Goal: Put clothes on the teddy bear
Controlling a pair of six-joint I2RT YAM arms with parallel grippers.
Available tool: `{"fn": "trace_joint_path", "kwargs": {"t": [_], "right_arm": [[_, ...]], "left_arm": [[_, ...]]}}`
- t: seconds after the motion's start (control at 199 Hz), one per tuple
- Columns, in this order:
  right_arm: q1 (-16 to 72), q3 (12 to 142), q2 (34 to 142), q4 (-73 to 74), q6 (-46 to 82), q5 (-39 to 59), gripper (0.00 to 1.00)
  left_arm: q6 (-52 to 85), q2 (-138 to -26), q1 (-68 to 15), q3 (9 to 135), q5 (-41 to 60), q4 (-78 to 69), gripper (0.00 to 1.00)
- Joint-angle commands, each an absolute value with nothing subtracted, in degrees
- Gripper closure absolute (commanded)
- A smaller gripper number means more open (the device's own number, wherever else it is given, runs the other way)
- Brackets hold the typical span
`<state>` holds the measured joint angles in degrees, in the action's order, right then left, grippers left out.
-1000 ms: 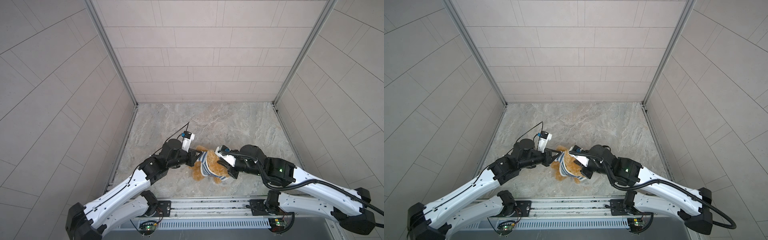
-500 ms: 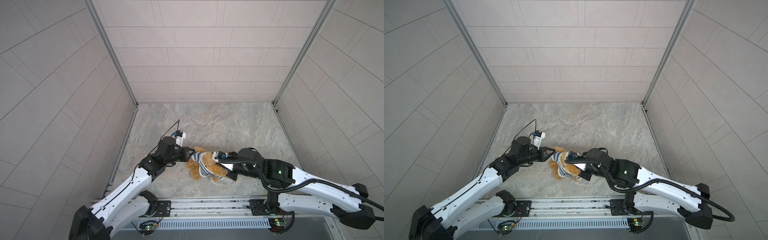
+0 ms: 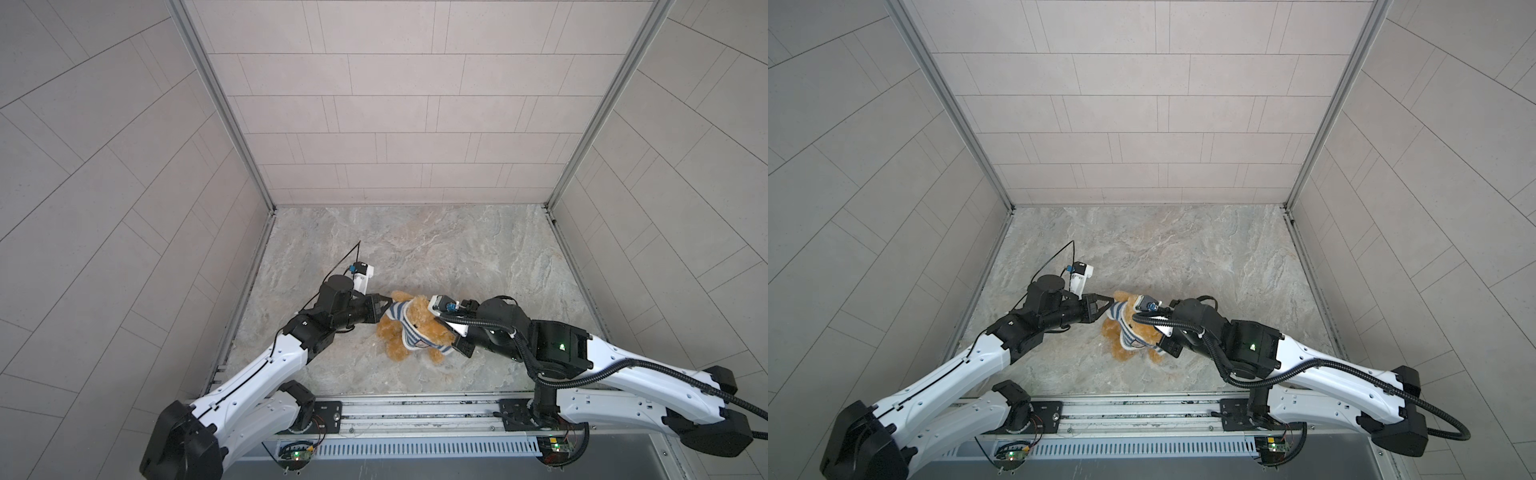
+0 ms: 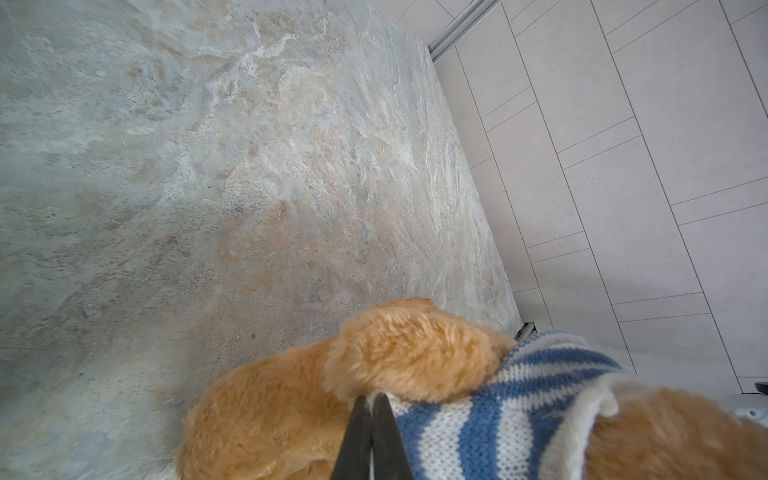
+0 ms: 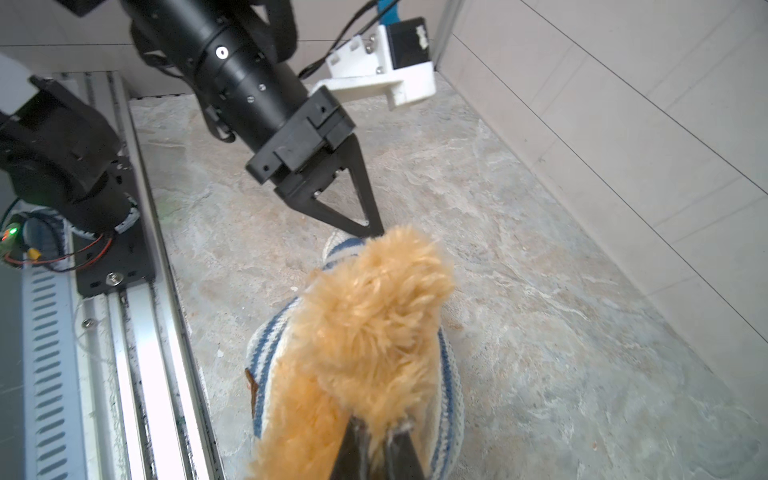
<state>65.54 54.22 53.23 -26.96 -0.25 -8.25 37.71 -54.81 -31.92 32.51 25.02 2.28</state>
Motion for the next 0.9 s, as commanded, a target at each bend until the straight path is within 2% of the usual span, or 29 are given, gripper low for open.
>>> {"fn": "trace_joint_path", "kwargs": {"t": [0.0, 0.115, 0.201, 0.276, 0.376, 0.471, 0.607, 0.712, 0.898], "right_arm": [[65.83, 59.26, 54.41, -22.33, 8.61, -15.98, 1.0], [67.23, 60.45, 56.6, -19.35, 11.63, -15.45, 1.0], [68.37, 61.63, 58.71, -19.81, 13.49, -18.13, 1.0], [68.31, 63.06, 60.45, -21.5, 16.73, -21.76, 1.0], [68.27, 64.0, 61.12, -21.82, 22.59, -27.63, 1.0], [68.24, 64.28, 61.17, -20.14, 27.55, -33.04, 1.0], [68.52, 61.14, 60.86, -10.16, 31.34, -37.04, 1.0], [68.53, 61.19, 62.23, -7.1, 32.41, -39.88, 1.0], [68.47, 61.76, 64.31, -1.24, 32.45, -42.29, 1.0]], "left_arm": [[37.8, -54.77, -32.58, 31.38, 21.15, 0.59, 0.99], [38.44, -52.49, -32.54, 30.52, 19.88, -0.87, 0.77], [38.28, -50.98, -30.94, 29.98, 19.4, -1.43, 0.67], [37.93, -48.89, -29.82, 29.56, 18.63, -1.82, 0.61], [38.04, -44.05, -29.2, 27.36, 17.06, -3.61, 0.43], [39.31, -39.42, -29.18, 24.18, 16.1, -5.36, 0.3], [43.2, -35.12, -29.18, 19.15, 21.13, -12.94, 0.28], [45.33, -32.5, -30.08, 16.9, 24.86, -17.49, 0.3], [47.1, -31.72, -38.64, 15.58, 23.66, -22.4, 0.33]]}}
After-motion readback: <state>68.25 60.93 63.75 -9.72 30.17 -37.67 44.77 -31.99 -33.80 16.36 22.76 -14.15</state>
